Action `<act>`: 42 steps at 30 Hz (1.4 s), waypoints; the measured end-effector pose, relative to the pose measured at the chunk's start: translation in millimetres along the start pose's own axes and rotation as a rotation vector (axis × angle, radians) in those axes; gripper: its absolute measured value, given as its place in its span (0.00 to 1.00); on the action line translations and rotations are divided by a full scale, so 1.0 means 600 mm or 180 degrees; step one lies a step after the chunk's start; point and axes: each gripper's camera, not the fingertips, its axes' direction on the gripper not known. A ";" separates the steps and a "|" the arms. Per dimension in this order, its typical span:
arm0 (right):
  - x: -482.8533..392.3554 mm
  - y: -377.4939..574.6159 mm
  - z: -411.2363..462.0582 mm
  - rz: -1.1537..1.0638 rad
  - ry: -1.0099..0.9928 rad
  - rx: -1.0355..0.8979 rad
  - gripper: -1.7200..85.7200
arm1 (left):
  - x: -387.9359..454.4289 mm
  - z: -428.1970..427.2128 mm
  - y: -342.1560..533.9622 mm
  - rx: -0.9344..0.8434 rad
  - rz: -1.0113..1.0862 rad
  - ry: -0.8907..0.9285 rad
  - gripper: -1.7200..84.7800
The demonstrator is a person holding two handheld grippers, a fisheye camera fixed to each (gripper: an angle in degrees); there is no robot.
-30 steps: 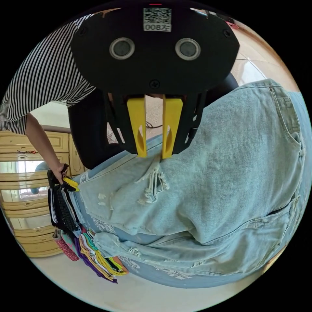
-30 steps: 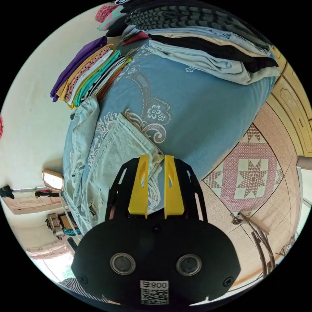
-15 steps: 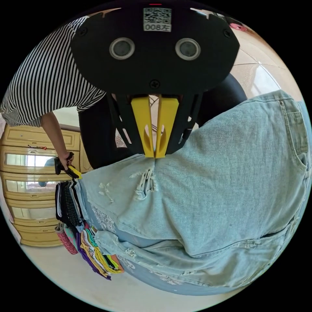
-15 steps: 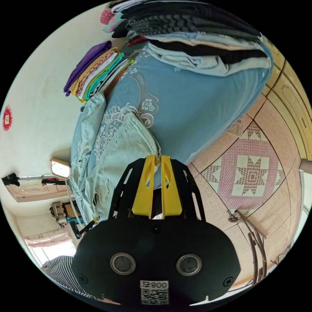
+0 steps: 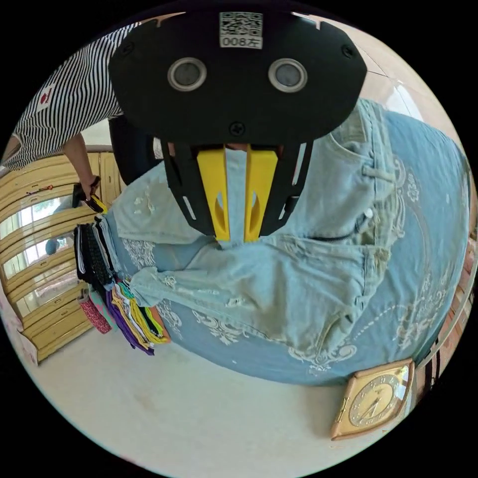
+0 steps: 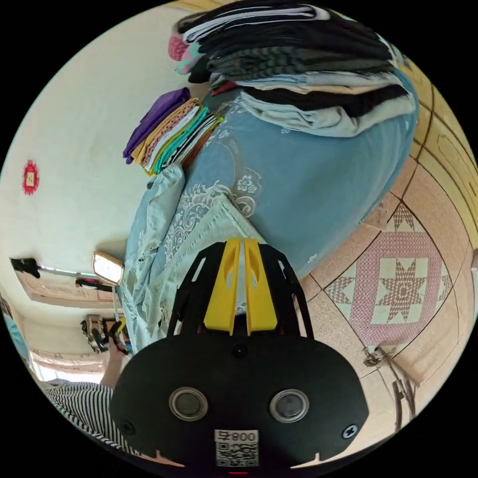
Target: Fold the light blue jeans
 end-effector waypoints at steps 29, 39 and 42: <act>-0.257 -0.345 0.283 -0.0582 -0.0444 -0.0148 0.09 | -0.053 0.095 -0.441 -0.0718 0.1108 -0.1050 0.05; -0.274 -0.300 0.177 -0.0737 -0.1127 0.0123 0.02 | -0.115 -0.143 -0.310 0.0126 0.0753 -0.0575 0.04; -0.298 -0.265 0.105 -0.1013 -0.1152 0.0207 0.02 | -0.143 -0.209 -0.261 0.0341 0.0650 -0.0464 0.04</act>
